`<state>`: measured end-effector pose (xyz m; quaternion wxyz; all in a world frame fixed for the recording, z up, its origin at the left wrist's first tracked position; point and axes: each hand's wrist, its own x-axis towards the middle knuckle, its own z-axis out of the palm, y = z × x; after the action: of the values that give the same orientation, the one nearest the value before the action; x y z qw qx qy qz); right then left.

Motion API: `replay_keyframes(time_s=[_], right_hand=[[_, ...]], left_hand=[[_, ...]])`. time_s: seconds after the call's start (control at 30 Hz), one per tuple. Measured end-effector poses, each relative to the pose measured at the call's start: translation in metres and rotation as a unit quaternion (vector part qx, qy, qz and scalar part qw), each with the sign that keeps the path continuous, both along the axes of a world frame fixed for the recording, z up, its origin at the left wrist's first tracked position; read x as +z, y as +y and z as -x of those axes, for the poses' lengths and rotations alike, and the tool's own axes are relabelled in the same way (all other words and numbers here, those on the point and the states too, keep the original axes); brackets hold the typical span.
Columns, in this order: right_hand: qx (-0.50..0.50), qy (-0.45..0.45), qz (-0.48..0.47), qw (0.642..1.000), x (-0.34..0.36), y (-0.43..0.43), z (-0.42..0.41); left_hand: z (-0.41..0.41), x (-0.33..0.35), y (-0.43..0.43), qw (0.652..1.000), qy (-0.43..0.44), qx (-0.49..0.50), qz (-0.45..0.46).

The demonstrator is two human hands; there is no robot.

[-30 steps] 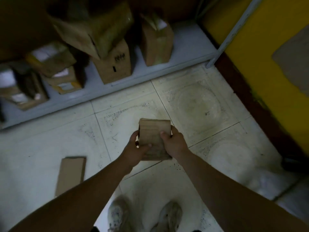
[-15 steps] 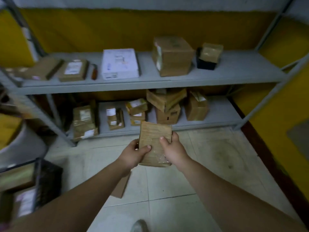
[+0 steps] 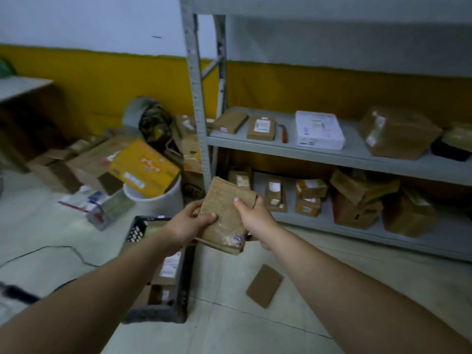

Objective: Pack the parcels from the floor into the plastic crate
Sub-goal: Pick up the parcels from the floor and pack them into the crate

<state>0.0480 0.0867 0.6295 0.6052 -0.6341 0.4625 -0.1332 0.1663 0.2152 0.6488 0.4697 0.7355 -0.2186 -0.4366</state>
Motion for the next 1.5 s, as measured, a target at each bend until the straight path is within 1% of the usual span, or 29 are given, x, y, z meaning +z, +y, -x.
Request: replay_keyframes(time_s=[0.13,0.27,0.43,0.6,0.73,0.83,0.93,1.1,1.27,1.37,1.5], right_hand=[[0.020,-0.010,-0.014,1.000,-0.007,0.074,-0.091],[0.038,-0.009,-0.020,0.999,-0.015,0.116,-0.148],[0.063,0.012,-0.032,0.997,-0.043,0.123,-0.202],[0.093,0.036,-0.071,0.993,-0.088,0.115,-0.254],[0.113,0.056,-0.059,0.990,-0.127,0.117,-0.282],[0.109,0.058,-0.052,0.991,-0.164,0.127,-0.296],[0.094,0.069,-0.025,0.993,-0.212,0.138,-0.308],[0.086,0.084,0.003,0.993,-0.325,0.152,-0.314],[0.072,0.084,0.020,0.994,-0.437,0.155,-0.307],[0.079,0.102,0.043,0.991,-0.480,0.150,-0.304],[0.129,0.119,0.072,0.982,-0.511,0.144,-0.303]], left_hand=[[-0.079,-0.011,0.077,1.000,-0.019,0.019,-0.014],[-0.135,-0.018,0.121,0.999,-0.014,0.028,-0.030],[-0.194,-0.044,0.133,0.997,0.007,0.040,-0.065],[-0.244,-0.100,0.136,0.995,0.010,0.059,-0.080],[-0.274,-0.151,0.139,0.998,0.008,0.015,-0.063],[-0.293,-0.195,0.142,0.997,0.007,-0.025,-0.072],[-0.311,-0.251,0.147,0.996,0.001,-0.061,-0.067],[-0.323,-0.368,0.151,0.994,-0.032,-0.076,-0.078],[-0.322,-0.468,0.145,0.995,-0.013,-0.081,-0.063],[-0.322,-0.509,0.140,0.993,-0.025,-0.099,-0.061],[-0.322,-0.543,0.140,0.989,-0.052,-0.128,-0.061]])
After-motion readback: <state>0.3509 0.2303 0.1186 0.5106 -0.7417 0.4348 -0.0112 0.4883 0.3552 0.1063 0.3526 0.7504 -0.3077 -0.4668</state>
